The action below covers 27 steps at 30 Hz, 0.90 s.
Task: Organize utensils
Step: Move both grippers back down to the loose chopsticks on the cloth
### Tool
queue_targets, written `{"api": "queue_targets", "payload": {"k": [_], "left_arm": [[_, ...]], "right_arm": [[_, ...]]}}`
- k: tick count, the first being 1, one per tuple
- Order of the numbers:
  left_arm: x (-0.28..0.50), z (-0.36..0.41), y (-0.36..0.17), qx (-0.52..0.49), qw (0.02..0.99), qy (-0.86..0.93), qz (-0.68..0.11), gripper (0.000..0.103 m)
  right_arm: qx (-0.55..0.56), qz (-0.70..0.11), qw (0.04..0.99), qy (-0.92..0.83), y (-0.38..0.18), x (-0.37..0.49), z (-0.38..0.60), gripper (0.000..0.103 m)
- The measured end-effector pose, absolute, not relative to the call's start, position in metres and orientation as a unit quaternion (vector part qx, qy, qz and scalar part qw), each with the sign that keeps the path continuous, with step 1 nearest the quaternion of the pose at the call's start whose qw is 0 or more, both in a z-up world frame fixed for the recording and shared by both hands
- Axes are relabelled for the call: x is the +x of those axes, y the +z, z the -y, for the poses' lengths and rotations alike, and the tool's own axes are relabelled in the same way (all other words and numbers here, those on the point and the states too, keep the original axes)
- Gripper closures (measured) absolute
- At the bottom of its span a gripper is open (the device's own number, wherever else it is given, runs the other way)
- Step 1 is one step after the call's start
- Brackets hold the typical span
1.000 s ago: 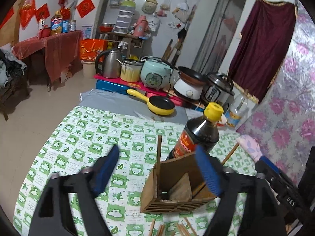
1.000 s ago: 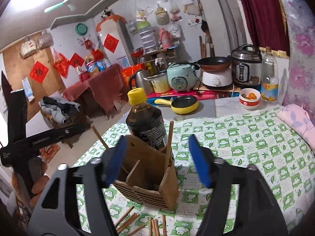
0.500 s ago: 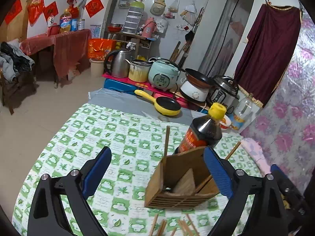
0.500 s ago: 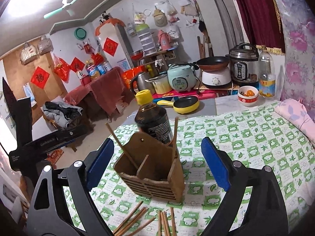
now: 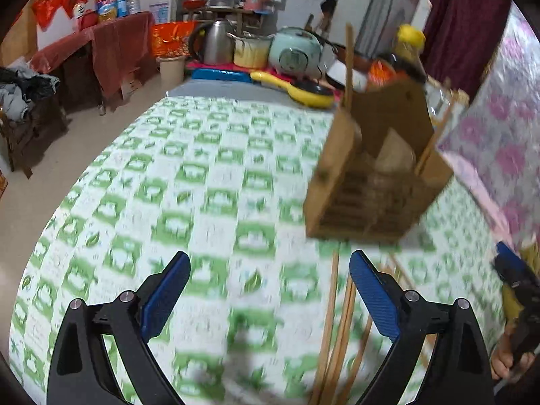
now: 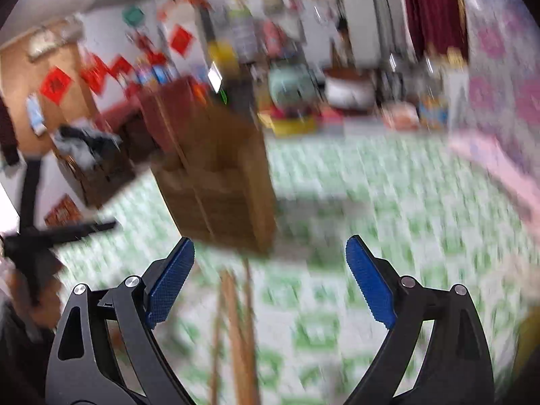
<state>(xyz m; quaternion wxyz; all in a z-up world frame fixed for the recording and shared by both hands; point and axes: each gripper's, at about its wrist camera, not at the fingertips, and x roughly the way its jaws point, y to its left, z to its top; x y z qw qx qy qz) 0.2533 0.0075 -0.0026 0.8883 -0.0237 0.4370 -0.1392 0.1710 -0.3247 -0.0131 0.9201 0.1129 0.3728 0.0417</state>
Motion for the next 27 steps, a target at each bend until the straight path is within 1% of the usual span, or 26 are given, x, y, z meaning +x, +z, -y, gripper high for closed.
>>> {"api": "queue_targets", "payload": {"k": [3,5,8,12,15,19,27], "left_arm": [[0.232,-0.005,-0.009,0.013,0.892,-0.134,-0.431,0.010],[0.224,-0.004,-0.013,0.019,0.889,-0.142,-0.435,0.010],[0.208,0.001,-0.029,0.041,0.873,-0.161,-0.458,0.010],[0.192,0.004,-0.045,0.061,0.859,-0.177,-0.477,0.010],[0.192,0.007,-0.059,0.080,0.842,-0.172,-0.505,0.010],[0.198,0.004,-0.068,0.066,0.829,-0.176,-0.526,0.010],[0.206,-0.009,-0.070,0.052,0.836,-0.141,-0.528,0.009]], "right_arm": [[0.118,-0.391,0.912,0.042,-0.026,0.156,0.332,0.015],[0.118,-0.388,0.913,0.043,-0.026,0.148,0.335,0.015],[0.125,-0.383,0.914,0.054,-0.025,0.138,0.337,0.015],[0.119,-0.399,0.907,0.064,-0.036,0.123,0.338,0.015],[0.112,-0.405,0.905,0.069,-0.039,0.116,0.334,0.015],[0.102,-0.411,0.903,0.071,-0.041,0.112,0.331,0.015],[0.102,-0.414,0.903,0.056,-0.043,0.112,0.334,0.015]]}}
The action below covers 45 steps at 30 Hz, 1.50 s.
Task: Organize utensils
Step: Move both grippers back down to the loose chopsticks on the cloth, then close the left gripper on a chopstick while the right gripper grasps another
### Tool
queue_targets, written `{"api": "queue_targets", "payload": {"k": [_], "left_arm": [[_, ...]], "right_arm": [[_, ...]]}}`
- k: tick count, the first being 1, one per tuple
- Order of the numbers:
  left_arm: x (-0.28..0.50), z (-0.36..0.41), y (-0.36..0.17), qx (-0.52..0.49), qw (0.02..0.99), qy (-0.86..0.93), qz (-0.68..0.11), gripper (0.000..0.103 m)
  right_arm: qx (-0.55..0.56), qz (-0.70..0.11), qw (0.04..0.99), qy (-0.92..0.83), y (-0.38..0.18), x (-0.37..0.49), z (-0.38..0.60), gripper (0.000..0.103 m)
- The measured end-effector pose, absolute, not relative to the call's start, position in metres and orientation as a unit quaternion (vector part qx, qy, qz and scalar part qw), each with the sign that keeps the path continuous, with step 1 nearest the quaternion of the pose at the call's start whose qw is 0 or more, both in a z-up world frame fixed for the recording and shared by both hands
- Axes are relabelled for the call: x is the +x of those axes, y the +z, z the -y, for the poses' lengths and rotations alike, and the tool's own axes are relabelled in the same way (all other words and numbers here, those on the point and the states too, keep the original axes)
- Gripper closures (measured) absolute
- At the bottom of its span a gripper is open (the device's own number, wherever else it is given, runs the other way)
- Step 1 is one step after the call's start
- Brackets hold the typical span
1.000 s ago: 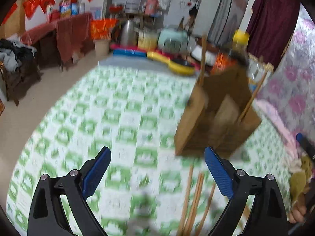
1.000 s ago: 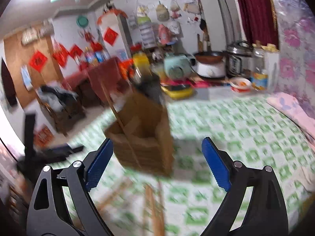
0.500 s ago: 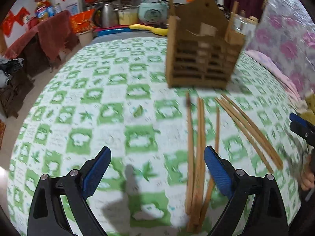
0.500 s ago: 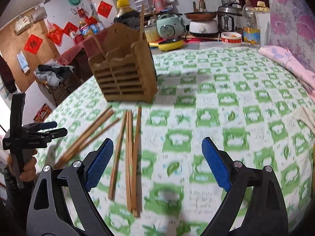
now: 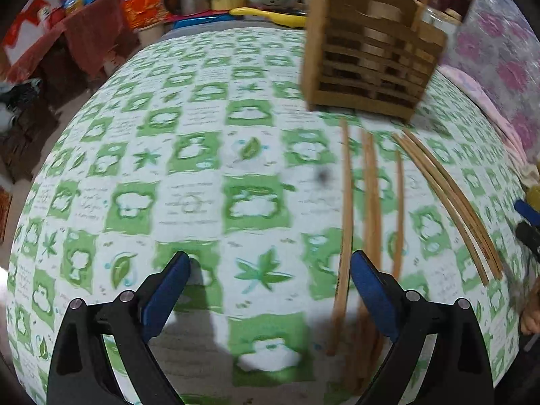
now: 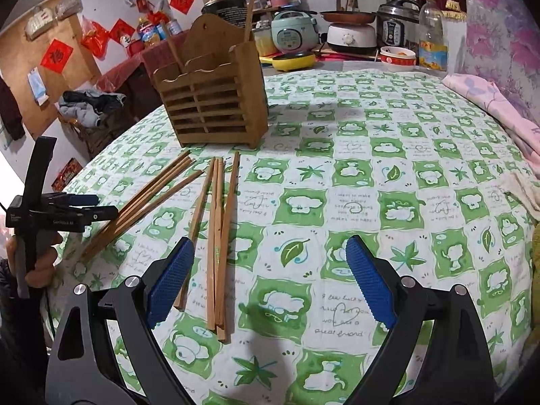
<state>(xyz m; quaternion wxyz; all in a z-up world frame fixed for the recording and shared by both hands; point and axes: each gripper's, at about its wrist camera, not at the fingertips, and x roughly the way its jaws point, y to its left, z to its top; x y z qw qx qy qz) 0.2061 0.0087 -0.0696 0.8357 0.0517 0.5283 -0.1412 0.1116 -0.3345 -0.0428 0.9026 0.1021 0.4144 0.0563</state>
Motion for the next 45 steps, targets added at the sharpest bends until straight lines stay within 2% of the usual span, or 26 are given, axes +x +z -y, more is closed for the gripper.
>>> {"api": "queue_targets", "payload": {"k": [10,12,13,15,17,20,21,23,28,33,37,45], "left_arm": [[0.195,-0.013,-0.067,0.063,0.840,-0.135,-0.522,0.011],[0.187,-0.010,-0.067,0.080,0.842,-0.136,-0.516,0.019],[0.182,-0.009,-0.066,0.088,0.844,-0.135,-0.511,0.027],[0.175,-0.009,-0.063,0.090,0.849,-0.142,-0.500,0.045],[0.173,-0.009,-0.061,0.090,0.854,-0.141,-0.493,0.069],[0.174,-0.008,-0.061,0.088,0.855,-0.139,-0.491,0.084],[0.174,-0.008,-0.061,0.088,0.856,-0.138,-0.491,0.085],[0.174,-0.008,-0.061,0.087,0.856,-0.138,-0.491,0.085],[0.176,-0.009,-0.062,0.084,0.856,-0.134,-0.492,0.083],[0.176,-0.009,-0.062,0.083,0.857,-0.134,-0.491,0.083],[0.177,-0.009,-0.062,0.082,0.856,-0.134,-0.492,0.083],[0.176,-0.008,-0.061,0.088,0.857,-0.133,-0.490,0.083]], "right_arm": [[0.105,-0.412,0.902,0.068,-0.043,0.097,0.339,0.016],[0.093,-0.411,0.904,0.078,-0.042,0.093,0.334,0.021],[0.084,-0.410,0.904,0.086,-0.041,0.090,0.330,0.023],[0.065,-0.407,0.905,0.103,-0.040,0.084,0.323,0.031],[0.052,-0.402,0.906,0.126,-0.037,0.076,0.316,0.033],[0.036,-0.417,0.898,0.140,-0.040,0.071,0.310,0.039],[0.024,-0.424,0.895,0.138,-0.043,0.070,0.306,0.047],[-0.010,-0.431,0.893,0.128,-0.046,0.067,0.295,0.057],[-0.024,-0.433,0.894,0.117,-0.048,0.067,0.292,0.066],[0.029,-0.469,0.880,0.075,-0.058,0.083,0.314,0.083],[0.060,-0.464,0.880,0.077,-0.059,0.082,0.325,0.084],[0.028,-0.481,0.873,0.076,-0.065,0.087,0.312,0.082]]}}
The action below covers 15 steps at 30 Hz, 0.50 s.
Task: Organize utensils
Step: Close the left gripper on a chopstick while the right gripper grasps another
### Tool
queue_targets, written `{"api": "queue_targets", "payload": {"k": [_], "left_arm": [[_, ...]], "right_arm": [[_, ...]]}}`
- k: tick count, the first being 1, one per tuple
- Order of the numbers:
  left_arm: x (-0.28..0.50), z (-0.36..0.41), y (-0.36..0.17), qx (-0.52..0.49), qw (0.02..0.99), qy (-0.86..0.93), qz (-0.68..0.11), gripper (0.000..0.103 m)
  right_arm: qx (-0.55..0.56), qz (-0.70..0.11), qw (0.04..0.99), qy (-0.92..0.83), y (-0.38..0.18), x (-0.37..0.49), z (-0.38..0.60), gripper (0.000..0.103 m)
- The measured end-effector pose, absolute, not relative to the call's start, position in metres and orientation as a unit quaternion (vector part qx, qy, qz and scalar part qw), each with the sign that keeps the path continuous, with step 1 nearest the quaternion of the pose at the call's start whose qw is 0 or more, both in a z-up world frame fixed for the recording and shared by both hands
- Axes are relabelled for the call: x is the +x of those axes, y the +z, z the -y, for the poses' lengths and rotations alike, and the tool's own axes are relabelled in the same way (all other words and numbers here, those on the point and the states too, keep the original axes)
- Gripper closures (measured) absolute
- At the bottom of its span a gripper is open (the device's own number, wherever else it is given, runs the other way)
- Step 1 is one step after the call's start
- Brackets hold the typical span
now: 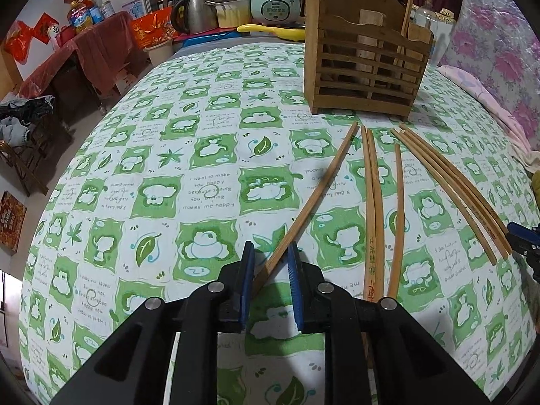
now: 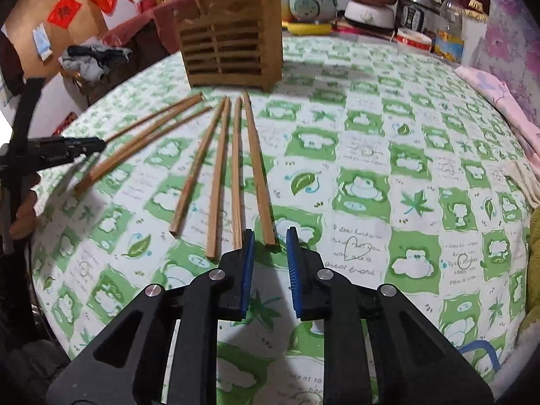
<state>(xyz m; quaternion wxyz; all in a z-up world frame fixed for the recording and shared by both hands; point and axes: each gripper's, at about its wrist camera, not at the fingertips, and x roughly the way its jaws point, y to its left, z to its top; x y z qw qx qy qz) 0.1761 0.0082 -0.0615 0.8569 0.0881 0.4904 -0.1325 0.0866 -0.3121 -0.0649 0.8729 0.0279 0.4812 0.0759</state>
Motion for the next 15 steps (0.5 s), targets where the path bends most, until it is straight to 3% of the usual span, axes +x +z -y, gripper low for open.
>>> {"api": "queue_targets", "payload": {"k": [2,4,8,15], "left_arm": [[0.175,-0.006,-0.062,0.095,0.857,-0.135,-0.489,0.085],[0.173,-0.004,-0.062,0.099,0.857,-0.139,-0.486,0.087],[0.170,-0.003,-0.059,0.087,0.855,-0.164,-0.484,0.095],[0.163,-0.008,-0.049,0.059,0.863,-0.192,-0.463,0.097]], "right_arm": [[0.025,-0.480,0.874,0.076,-0.064,0.085,0.311,0.085],[0.026,-0.479,0.874,0.084,-0.064,0.084,0.310,0.096],[0.028,-0.476,0.875,0.082,-0.062,0.083,0.310,0.096],[0.041,-0.457,0.885,0.081,-0.057,0.079,0.315,0.096]]}}
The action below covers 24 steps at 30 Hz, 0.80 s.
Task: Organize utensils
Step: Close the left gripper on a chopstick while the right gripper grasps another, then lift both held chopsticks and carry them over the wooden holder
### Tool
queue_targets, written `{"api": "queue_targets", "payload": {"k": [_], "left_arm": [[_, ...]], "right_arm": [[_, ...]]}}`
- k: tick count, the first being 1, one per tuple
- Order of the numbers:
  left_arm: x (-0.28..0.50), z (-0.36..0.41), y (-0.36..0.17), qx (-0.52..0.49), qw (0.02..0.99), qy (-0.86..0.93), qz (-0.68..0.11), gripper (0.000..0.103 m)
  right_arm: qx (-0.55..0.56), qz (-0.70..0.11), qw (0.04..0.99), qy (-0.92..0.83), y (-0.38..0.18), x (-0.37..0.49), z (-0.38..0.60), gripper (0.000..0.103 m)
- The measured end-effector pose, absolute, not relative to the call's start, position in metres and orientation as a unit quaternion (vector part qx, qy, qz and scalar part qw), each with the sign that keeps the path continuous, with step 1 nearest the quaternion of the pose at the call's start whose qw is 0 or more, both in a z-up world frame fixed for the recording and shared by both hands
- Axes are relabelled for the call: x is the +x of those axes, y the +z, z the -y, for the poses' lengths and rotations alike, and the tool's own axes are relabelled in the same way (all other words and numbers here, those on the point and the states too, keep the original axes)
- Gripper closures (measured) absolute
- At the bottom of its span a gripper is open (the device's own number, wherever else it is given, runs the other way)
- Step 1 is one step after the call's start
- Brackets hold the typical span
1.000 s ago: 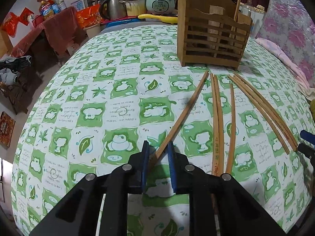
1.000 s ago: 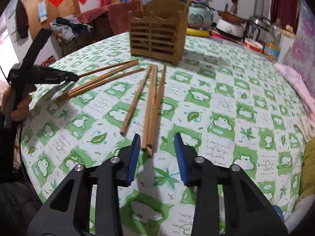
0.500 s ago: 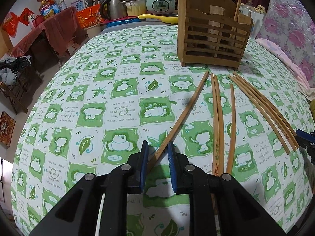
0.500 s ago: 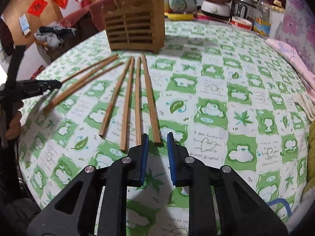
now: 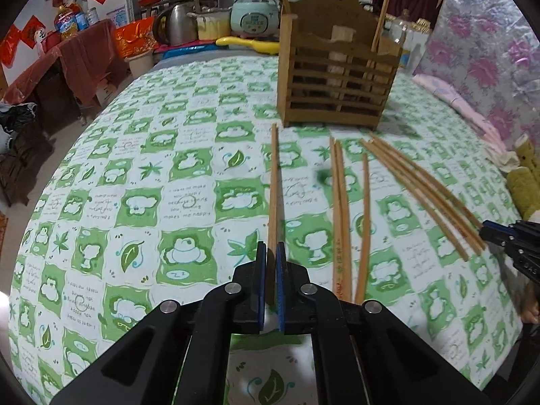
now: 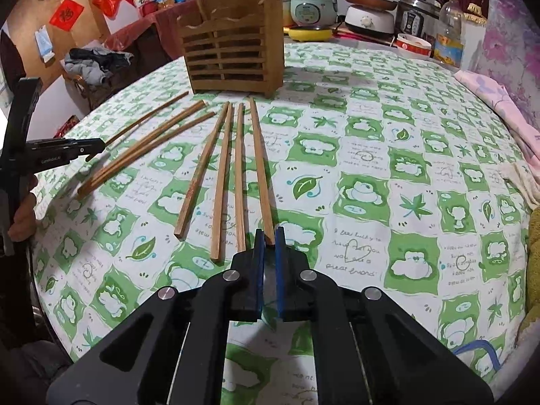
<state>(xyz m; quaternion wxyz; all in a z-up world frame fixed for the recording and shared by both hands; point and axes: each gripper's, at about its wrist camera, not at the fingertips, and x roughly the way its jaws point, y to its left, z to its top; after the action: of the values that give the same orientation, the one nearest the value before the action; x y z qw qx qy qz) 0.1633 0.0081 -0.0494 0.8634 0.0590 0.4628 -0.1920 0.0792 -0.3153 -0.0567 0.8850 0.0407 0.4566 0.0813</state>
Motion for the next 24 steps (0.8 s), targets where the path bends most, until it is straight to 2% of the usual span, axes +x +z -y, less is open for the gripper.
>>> {"api": "queue_targets", "payload": {"k": [10,14,24], "left_arm": [[0.153,-0.021,-0.030,0.016,0.884,-0.204,-0.420,0.097],[0.161,-0.029,-0.020,-0.021,0.880,-0.209,-0.427,0.097],[0.200,-0.024,0.043,-0.046,0.896,-0.196,-0.396,0.097]], "right_arm": [[0.063,-0.427,0.899,0.077,-0.047,0.073,0.325,0.096],[0.084,-0.415,0.904,0.067,-0.037,0.074,0.334,0.096],[0.084,-0.322,0.941,0.060,0.055,0.107,0.338,0.096]]}}
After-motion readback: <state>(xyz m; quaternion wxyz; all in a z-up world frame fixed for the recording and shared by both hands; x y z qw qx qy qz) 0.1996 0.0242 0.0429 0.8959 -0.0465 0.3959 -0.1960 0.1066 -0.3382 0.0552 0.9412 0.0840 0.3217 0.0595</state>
